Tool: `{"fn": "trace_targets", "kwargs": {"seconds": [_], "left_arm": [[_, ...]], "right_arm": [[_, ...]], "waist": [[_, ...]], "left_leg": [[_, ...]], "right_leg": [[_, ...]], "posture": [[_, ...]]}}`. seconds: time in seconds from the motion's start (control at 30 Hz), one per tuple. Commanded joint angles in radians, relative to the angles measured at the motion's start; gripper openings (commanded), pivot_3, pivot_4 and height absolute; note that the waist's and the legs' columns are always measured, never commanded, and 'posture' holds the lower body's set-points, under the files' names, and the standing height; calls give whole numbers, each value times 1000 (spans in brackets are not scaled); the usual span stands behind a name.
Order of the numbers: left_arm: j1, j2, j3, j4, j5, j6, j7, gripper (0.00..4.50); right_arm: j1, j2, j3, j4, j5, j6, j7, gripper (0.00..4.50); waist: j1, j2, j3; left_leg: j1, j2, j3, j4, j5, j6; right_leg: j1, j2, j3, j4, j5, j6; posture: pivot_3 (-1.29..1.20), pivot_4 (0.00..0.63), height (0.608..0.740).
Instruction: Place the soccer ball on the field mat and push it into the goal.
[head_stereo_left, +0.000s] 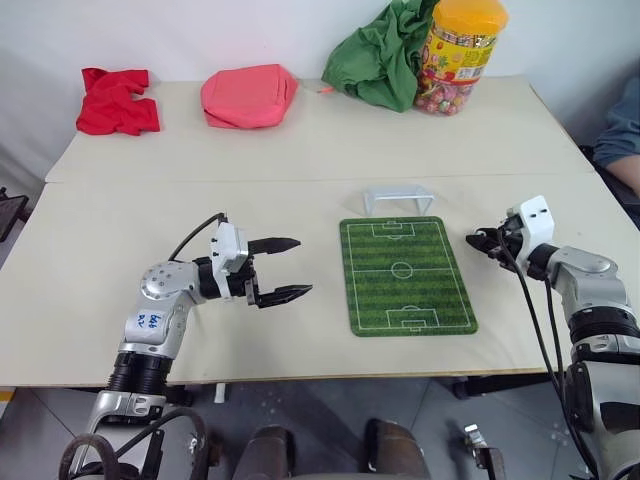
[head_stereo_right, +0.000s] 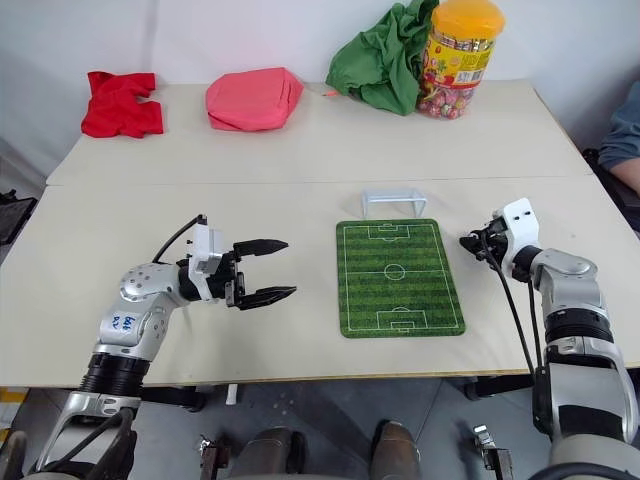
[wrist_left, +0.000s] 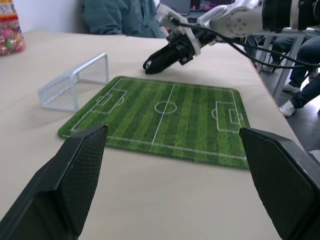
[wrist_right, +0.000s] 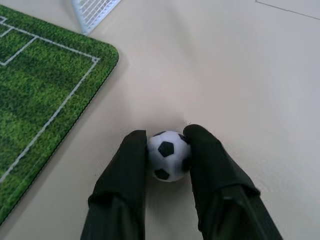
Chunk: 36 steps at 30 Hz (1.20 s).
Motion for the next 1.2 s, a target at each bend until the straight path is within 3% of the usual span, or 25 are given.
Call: {"fn": "trace_targets", "kwargs": {"seconds": [0.03, 0.1, 0.3, 0.47, 0.7, 0.97, 1.2], "left_arm": [[32, 25, 36, -33, -20, -12, -11, 4500], [60, 40, 48, -45, -28, -10, -22, 4500], [177, 96, 71, -61, -42, -57, -103, 4500], [227, 110, 74, -55, -42, -98, -154, 4500], [239, 99, 62, -41, -40, -137, -200, 4500], [273, 96, 50, -48, -40, -157, -230, 4500], [304, 107, 65, -64, -48, -166, -228, 4500]], "right_arm": [[-6, -30, -25, -128, 19, 6, 18, 853], [23, -42, -29, -242, 38, 52, 44, 853], [268, -108, 11, -873, 155, 413, 124, 853], [375, -184, 72, -1151, 227, 538, 237, 853], [413, -251, 175, -1171, 190, 453, 367, 853], [354, -218, 339, -1057, 66, 247, 467, 853], [341, -189, 355, -1025, 44, 216, 480, 853]], "waist": [[-2, 1, 1], [-4, 1, 1], [4, 2, 1], [11, 2, 1], [8, 1, 1], [5, 1, 1], [7, 1, 1]], "left_leg": [[0, 0, 0, 0, 0, 0], [0, 0, 0, 0, 0, 0], [0, 1, 0, -1, 0, 0], [-1, 0, 0, 2, -1, 0], [0, 1, 0, 2, -1, 0], [0, 1, 0, 2, -1, 0], [0, 1, 0, 2, -1, 0]], "right_leg": [[0, 0, 0, 0, 0, 0], [0, 0, 0, 0, 0, 0], [-1, 1, 0, 0, 0, 0], [-1, 0, 0, 0, 0, 0], [-1, 0, 0, 1, 0, 0], [-1, 0, 0, 1, 0, 0], [-1, 0, 0, 1, 0, 0]], "posture": [[0, 150, 740], [0, 150, 740], [0, 150, 740], [0, 150, 740], [0, 150, 740], [0, 150, 740], [0, 150, 740]]}}
